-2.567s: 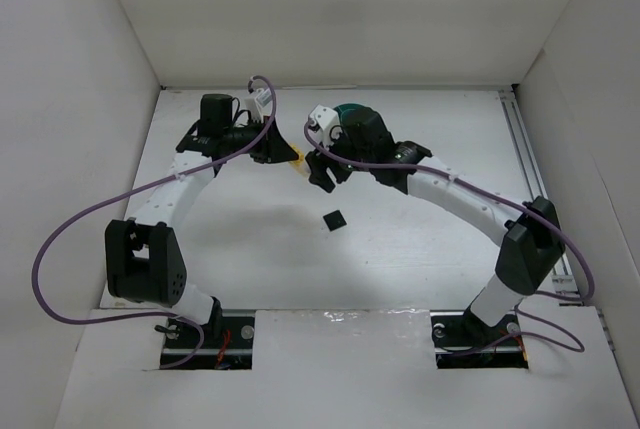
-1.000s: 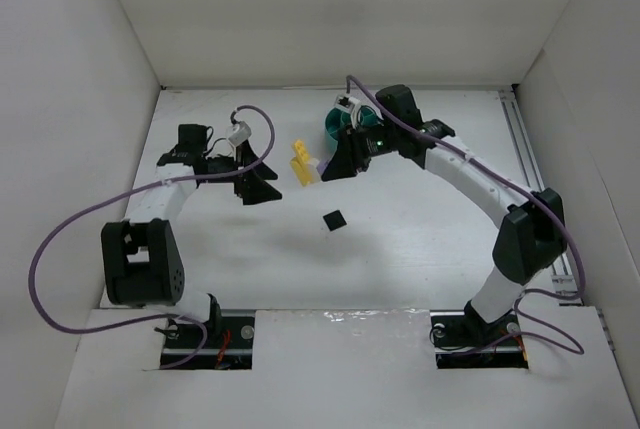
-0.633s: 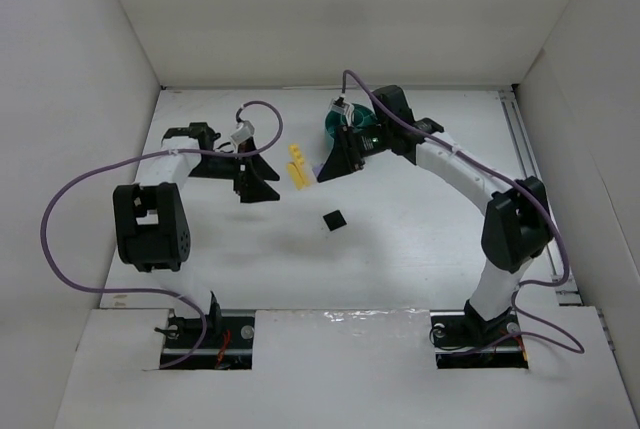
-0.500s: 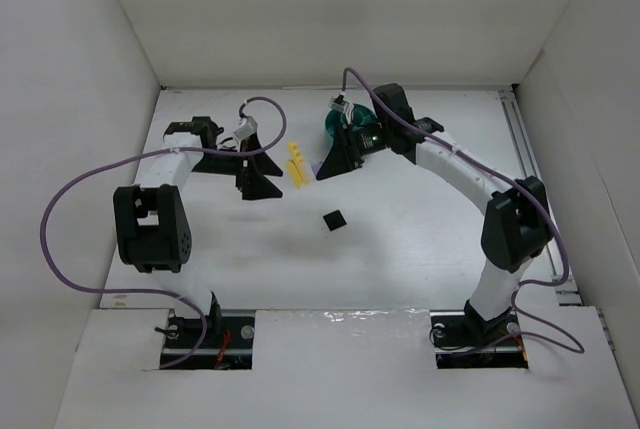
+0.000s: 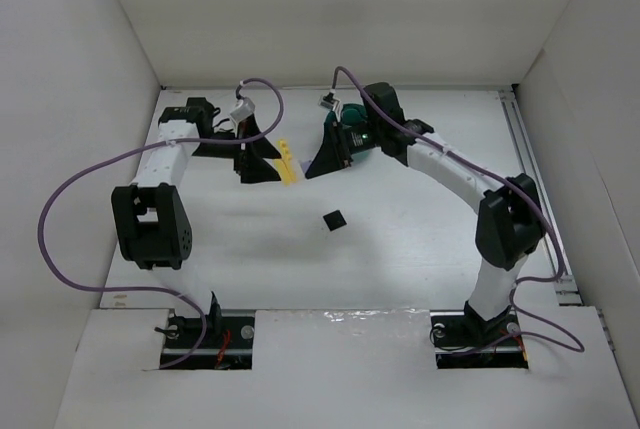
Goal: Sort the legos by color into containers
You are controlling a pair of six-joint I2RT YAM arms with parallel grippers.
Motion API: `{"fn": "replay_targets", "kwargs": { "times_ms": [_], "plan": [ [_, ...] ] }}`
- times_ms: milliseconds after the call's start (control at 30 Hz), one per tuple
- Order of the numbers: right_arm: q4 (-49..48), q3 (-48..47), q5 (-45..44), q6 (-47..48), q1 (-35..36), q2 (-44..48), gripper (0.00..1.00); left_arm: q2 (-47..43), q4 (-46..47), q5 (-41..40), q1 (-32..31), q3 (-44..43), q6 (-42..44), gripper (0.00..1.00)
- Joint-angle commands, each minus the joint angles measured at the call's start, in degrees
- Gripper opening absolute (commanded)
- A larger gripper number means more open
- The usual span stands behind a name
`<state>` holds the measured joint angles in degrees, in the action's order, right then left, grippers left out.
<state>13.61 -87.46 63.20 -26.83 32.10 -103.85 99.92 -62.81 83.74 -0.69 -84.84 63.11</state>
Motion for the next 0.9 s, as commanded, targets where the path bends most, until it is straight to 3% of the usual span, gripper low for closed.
{"fn": "replay_targets", "kwargs": {
  "times_ms": [0, 267, 400, 500, 867],
  "plan": [
    [-4.6, -3.9, 0.2, -1.0, 1.8, -1.3, 0.01, -0.1, 0.4, 14.3, 0.1, -2.3, -3.6, 1.0],
    [-5.2, -6.8, -4.0, -0.4, 3.5, -4.3, 0.0, -2.4, 4.4, 14.3, 0.1, -1.2, -9.9, 0.93],
    [-5.8, -6.8, -4.0, 0.1, 3.0, -4.9, 0.0, -3.5, 4.4, 14.3, 0.1, -0.2, -10.5, 0.93],
    [-5.8, -7.3, -4.0, 0.6, 3.0, -4.9, 0.0, -3.5, 4.4, 14.3, -0.5, 0.5, -10.5, 1.0],
    [-5.8, -4.3, -3.5, 1.2, 1.2, -2.5, 0.0, -2.4, -1.5, 14.3, -0.5, 2.4, 0.1, 1.0]
  ]
}}
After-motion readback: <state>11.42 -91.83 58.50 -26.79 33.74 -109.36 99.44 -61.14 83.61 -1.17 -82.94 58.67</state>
